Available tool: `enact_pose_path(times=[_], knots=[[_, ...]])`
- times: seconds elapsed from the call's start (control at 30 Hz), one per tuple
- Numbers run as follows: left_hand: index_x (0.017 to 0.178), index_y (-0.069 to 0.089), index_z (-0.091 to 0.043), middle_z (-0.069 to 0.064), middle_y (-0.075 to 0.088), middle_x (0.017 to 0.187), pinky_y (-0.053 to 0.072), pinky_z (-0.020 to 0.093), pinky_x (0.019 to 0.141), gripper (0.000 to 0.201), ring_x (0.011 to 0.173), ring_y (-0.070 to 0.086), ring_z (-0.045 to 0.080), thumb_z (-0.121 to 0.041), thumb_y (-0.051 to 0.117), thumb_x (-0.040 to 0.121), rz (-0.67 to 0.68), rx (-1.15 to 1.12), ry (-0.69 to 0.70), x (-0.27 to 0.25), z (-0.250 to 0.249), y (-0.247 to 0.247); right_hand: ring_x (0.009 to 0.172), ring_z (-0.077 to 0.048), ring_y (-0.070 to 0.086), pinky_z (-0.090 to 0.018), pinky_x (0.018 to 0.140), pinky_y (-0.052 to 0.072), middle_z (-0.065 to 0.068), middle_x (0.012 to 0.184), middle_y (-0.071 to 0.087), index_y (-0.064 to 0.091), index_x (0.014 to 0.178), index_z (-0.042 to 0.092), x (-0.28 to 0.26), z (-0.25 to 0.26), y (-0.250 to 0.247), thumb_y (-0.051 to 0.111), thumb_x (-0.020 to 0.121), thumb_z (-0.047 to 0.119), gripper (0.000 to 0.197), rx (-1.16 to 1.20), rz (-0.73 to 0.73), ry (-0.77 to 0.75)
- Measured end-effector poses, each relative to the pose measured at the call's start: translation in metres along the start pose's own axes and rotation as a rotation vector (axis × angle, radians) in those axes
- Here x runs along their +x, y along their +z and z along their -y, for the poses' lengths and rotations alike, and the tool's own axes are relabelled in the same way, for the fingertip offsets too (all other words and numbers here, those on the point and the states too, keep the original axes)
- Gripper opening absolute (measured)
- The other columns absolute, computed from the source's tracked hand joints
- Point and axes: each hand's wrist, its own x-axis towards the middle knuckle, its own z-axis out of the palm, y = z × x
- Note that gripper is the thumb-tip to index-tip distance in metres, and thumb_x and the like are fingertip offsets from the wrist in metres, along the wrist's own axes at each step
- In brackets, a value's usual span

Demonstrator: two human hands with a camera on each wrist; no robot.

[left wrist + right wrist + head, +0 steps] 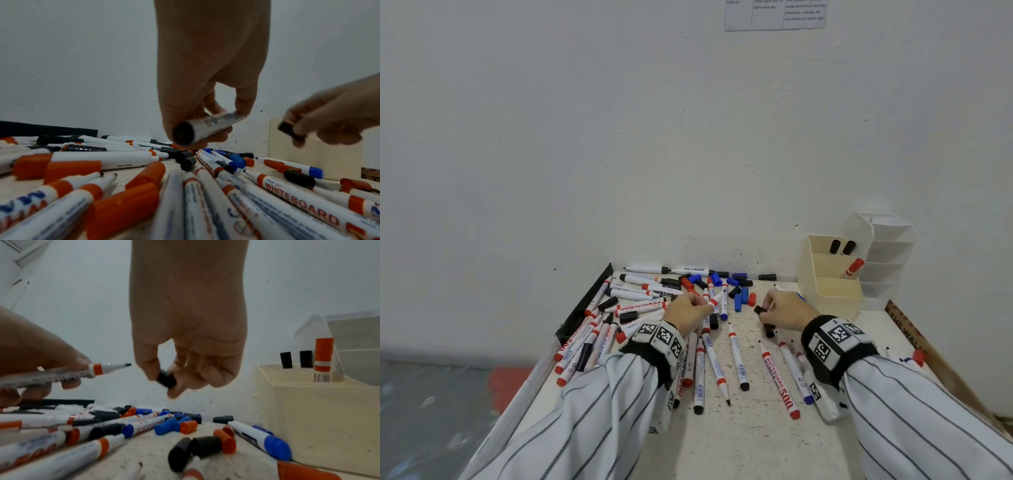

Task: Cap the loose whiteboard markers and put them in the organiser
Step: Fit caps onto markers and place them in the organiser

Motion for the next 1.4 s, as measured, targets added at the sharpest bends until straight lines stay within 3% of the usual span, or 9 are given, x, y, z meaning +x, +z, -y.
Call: enact_pose_path(times=[0.23, 0.5, 0.6, 0.73, 0.87, 1.0, 1.1, 1.27, 1.4], knots=[[0.101, 0.062, -0.017, 0.001, 0.060, 0.097, 0.045, 0.023, 0.072, 0.017, 0.078, 0.053, 0.010, -0.025, 0.065, 0.086, 0.070, 0.023, 0.067, -0.003, -0.002, 0.006, 0.082, -0.014, 0.050, -0.014, 0.061, 0.035, 0.003, 0.088, 0.051, 0.051, 0.100, 0.020, -0.006, 0.012, -0.003, 0.059, 0.089, 0.016, 0.014, 0.169, -0.194, -0.225], [0.106, 0.062, -0.017, 0.003, 0.066, 0.101, 0.046, 0.018, 0.068, 0.019, 0.080, 0.058, 0.008, -0.023, 0.062, 0.088, 0.104, 0.076, 0.128, -0.009, -0.002, 0.012, 0.097, -0.017, 0.055, -0.028, 0.086, 0.043, -0.003, 0.103, 0.060, 0.059, 0.107, 0.018, -0.011, 0.010, 0.004, 0.058, 0.090, 0.021, 0.017, 0.154, -0.098, -0.268], [0.113, 0.061, -0.014, 0.002, 0.060, 0.100, 0.044, 0.018, 0.064, 0.024, 0.074, 0.052, 0.006, -0.026, 0.054, 0.093, 0.140, 0.102, 0.156, -0.015, -0.008, 0.013, 0.077, -0.013, 0.052, -0.028, 0.076, 0.043, 0.002, 0.081, 0.057, 0.058, 0.092, 0.017, -0.012, 0.012, 0.007, 0.045, 0.096, 0.035, 0.023, 0.174, -0.078, -0.187], [0.107, 0.055, -0.022, -0.002, 0.053, 0.099, 0.042, 0.017, 0.065, 0.037, 0.086, 0.052, 0.011, -0.031, 0.075, 0.077, 0.173, 0.181, 0.208, -0.020, -0.010, 0.014, 0.064, -0.014, 0.039, -0.026, 0.060, 0.030, -0.003, 0.067, 0.042, 0.049, 0.072, 0.012, -0.015, 0.016, 0.011, 0.028, 0.099, 0.047, 0.049, 0.206, -0.079, -0.073], [0.100, 0.054, -0.016, 0.004, 0.057, 0.092, 0.049, 0.020, 0.059, 0.030, 0.064, 0.054, 0.011, -0.015, 0.074, 0.078, 0.117, 0.105, 0.285, -0.022, -0.009, 0.020, 0.055, -0.013, 0.032, -0.027, 0.055, 0.026, 0.000, 0.058, 0.031, 0.035, 0.058, 0.016, -0.015, 0.017, 0.013, 0.026, 0.100, 0.044, 0.051, 0.250, -0.133, 0.010], [0.098, 0.062, -0.018, -0.005, 0.058, 0.090, 0.044, 0.022, 0.074, 0.021, 0.084, 0.054, 0.009, -0.024, 0.071, 0.081, -0.021, 0.221, 0.379, -0.024, -0.011, 0.023, 0.055, -0.013, 0.032, -0.028, 0.057, 0.028, -0.001, 0.059, 0.030, 0.037, 0.064, 0.014, -0.012, 0.012, 0.014, 0.023, 0.100, 0.041, 0.047, 0.271, -0.106, 0.062], [0.110, 0.065, -0.016, 0.000, 0.065, 0.099, 0.047, 0.025, 0.082, 0.026, 0.087, 0.057, 0.010, -0.031, 0.060, 0.090, 0.037, 0.363, 0.383, -0.024, -0.015, 0.025, 0.056, -0.013, 0.031, -0.028, 0.056, 0.027, 0.000, 0.059, 0.030, 0.038, 0.065, 0.015, -0.012, 0.010, 0.015, 0.024, 0.100, 0.040, 0.045, 0.312, -0.112, 0.079], [0.107, 0.063, -0.006, 0.004, 0.060, 0.086, 0.038, 0.018, 0.061, 0.032, 0.061, 0.045, 0.006, -0.026, 0.040, 0.100, 0.111, 0.363, 0.369, -0.025, -0.017, 0.035, 0.055, -0.013, 0.031, -0.028, 0.054, 0.026, 0.000, 0.059, 0.031, 0.038, 0.067, 0.014, -0.013, 0.015, 0.014, 0.024, 0.101, 0.032, 0.041, 0.357, -0.133, 0.047], [0.111, 0.062, -0.005, 0.008, 0.059, 0.086, 0.039, 0.027, 0.068, 0.035, 0.066, 0.046, 0.011, -0.025, 0.034, 0.101, 0.110, 0.332, 0.340, -0.027, -0.018, 0.034, 0.066, -0.017, 0.039, -0.029, 0.060, 0.031, 0.000, 0.066, 0.039, 0.042, 0.089, 0.009, -0.014, 0.017, 0.015, 0.023, 0.102, 0.028, 0.030, 0.401, -0.122, 0.047]])
